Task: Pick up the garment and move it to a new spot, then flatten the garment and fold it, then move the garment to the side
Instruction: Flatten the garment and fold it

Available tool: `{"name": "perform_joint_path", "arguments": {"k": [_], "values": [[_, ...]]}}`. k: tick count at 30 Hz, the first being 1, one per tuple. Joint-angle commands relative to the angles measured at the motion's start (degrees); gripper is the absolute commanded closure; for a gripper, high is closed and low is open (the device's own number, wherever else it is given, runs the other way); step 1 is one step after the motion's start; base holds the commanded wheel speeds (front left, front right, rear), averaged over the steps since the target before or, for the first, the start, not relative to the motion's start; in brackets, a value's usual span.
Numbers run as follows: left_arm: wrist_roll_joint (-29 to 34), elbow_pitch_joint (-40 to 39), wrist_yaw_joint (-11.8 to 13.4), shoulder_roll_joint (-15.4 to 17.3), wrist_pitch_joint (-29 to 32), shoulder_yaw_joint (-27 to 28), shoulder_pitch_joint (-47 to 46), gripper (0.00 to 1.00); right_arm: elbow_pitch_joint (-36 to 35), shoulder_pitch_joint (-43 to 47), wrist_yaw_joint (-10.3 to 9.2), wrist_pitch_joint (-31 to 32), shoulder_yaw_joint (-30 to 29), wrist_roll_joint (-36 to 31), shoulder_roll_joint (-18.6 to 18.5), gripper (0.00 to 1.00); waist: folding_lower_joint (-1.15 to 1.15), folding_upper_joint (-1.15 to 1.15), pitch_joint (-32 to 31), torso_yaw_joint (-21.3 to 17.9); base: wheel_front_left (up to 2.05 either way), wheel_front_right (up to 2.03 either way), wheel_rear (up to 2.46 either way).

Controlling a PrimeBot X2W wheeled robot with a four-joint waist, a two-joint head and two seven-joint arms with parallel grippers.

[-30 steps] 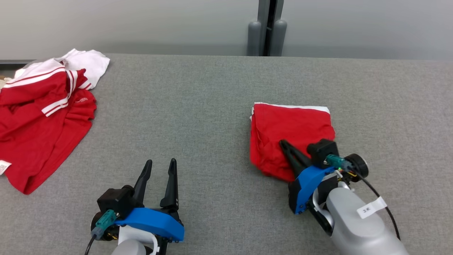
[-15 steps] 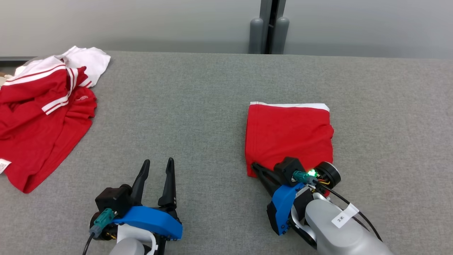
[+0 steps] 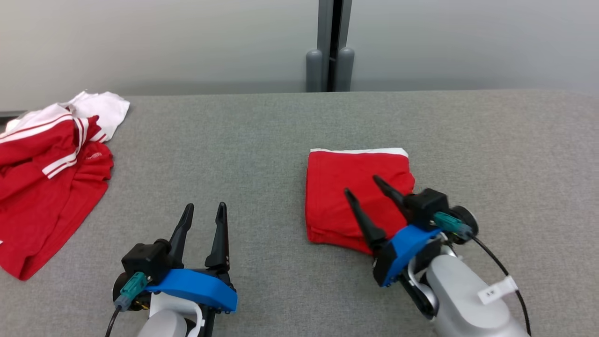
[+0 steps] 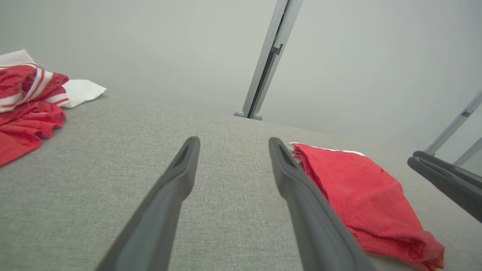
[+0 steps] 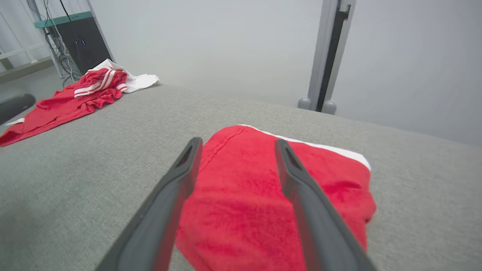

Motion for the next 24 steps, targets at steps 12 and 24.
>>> {"name": "perform_joint_path", "arguments": {"k": [12, 24], "values": [[4.3, 0.3, -0.1, -1.5, -0.1, 5.0, 5.2, 0.00, -11.9, 16.1, 0.00, -0.2, -18.3, -4.5, -0.1, 0.00, 0.00, 0.00, -3.2, -1.8, 0.00, 0.00, 0.00], [6.8, -1.2, -0.5, -2.9, -0.1, 9.0, 10.5, 0.00, -16.0, 21.5, 0.00, -0.2, -21.8, -4.9, -0.1, 0.00, 0.00, 0.00, -2.9, -1.8, 0.00, 0.00, 0.00]]}}
